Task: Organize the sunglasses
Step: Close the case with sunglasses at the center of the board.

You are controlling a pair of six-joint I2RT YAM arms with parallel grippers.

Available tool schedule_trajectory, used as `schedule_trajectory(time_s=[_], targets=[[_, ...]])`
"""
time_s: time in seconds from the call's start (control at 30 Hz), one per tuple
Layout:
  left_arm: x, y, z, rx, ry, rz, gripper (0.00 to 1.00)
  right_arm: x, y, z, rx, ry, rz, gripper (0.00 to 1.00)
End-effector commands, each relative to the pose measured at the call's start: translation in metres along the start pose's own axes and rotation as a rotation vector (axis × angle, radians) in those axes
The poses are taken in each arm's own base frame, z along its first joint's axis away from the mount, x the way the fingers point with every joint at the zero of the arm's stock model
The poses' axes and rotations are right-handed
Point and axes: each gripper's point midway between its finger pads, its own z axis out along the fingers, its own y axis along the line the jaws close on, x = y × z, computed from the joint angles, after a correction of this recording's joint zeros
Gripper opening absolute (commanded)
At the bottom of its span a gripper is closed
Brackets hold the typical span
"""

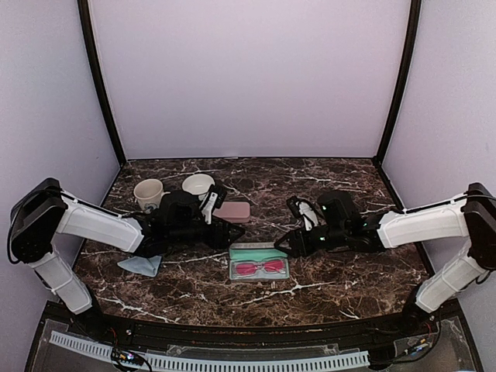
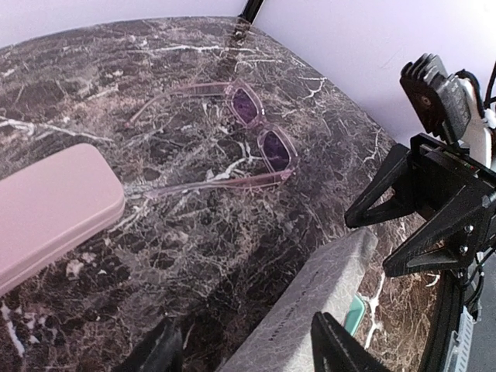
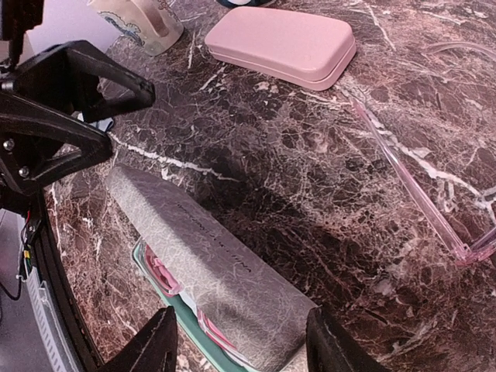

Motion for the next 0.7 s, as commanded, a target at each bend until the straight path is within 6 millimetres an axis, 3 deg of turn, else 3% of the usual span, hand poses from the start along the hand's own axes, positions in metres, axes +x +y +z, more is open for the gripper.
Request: schedule_trajectory(time_s=[0.0, 0.33, 0.67], targets=[[0.007, -0.008, 0.009, 0.052, 0.065, -0.046, 0.55, -0.020, 0.006, 0.000, -0.029, -0.059, 0.004, 0.56], [0.024, -0.017, 0.013, 0.127, 0.114, -0.044, 0.31, -0.013, 0.003, 0.005, -0.027, -0.037, 0.001, 0.50], [0.039, -0.019, 0.010, 0.150, 0.140, -0.047, 0.21, -0.002, 0.000, 0.008, -0.030, -0.019, 0.008, 0.41]])
